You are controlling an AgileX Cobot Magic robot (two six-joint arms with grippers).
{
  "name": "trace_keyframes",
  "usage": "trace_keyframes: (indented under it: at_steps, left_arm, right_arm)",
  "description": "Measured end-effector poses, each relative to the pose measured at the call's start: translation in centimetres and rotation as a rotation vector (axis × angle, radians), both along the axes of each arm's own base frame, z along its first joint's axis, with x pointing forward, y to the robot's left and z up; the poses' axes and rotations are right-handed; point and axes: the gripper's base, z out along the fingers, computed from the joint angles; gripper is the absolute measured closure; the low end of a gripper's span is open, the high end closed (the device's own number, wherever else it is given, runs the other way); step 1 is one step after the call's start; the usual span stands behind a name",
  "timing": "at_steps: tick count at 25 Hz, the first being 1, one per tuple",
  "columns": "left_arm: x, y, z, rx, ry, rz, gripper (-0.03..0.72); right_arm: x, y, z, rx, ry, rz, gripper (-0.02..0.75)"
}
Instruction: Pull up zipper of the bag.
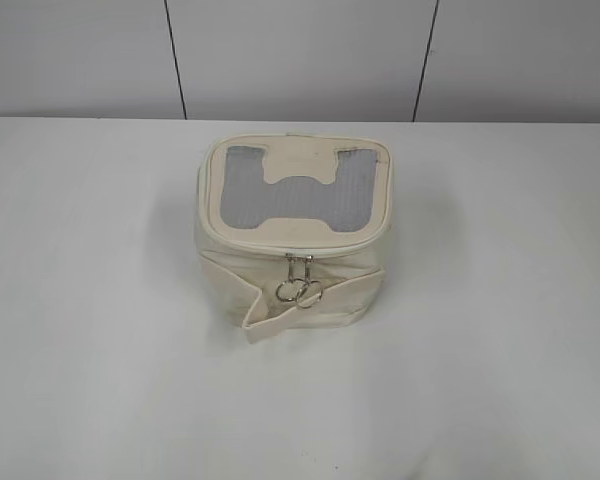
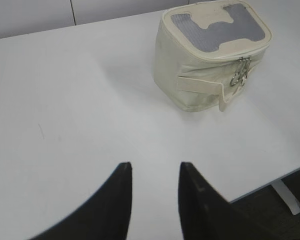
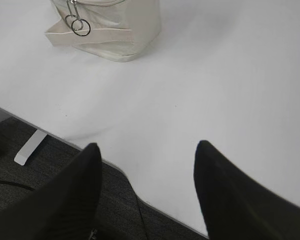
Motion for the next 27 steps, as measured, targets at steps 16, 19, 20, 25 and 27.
trace_keyframes:
  at_steps: [16,19,20,25,27]
  left_arm:
    - [-1.1,0.3,0.0,-0.015,-0.069,0.349,0.436]
    - [-1.1,0.3,0.0,-0.015,-0.069,0.346,0.445]
    - [-1.1,0.3,0.0,-0.015,-0.069,0.346,0.445]
    - [-1.1,0.3,0.0,-0.015,-0.069,0.346,0.445]
    - [-1.1,0.3,0.0,-0.015,-0.069,0.346,0.445]
  right_arm:
    - [-0.6,0.0,0.0,0.033,-0.049,-0.362,0.276]
    - [-0.6,0.1,0.0,0.039,-0.048,-0.359,0.276]
    - [-0.6,0.1,0.0,0.04,-0.047,-0.358,0.276]
    - [-0.6,0.1,0.0,0.04,-0.047,-0.358,0.276]
    - [-0.6,0.1,0.0,0.04,-0.047,-0.358,0.276]
